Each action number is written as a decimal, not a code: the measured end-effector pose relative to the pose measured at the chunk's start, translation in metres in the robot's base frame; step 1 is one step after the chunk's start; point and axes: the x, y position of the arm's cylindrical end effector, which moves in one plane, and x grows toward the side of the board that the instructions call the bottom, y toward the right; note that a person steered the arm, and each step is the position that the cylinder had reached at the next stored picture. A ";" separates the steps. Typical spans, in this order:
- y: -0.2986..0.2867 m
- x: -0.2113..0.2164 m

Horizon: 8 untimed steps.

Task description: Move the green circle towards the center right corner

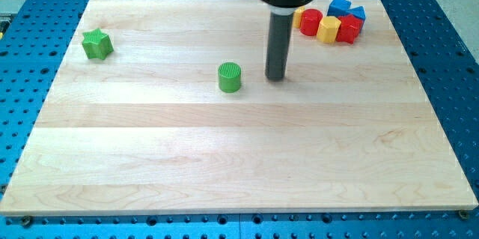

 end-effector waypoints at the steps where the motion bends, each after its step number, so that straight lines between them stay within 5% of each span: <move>1: -0.040 -0.005; 4: -0.147 0.032; 6: 0.018 0.036; 7: -0.071 0.042; 8: -0.085 0.093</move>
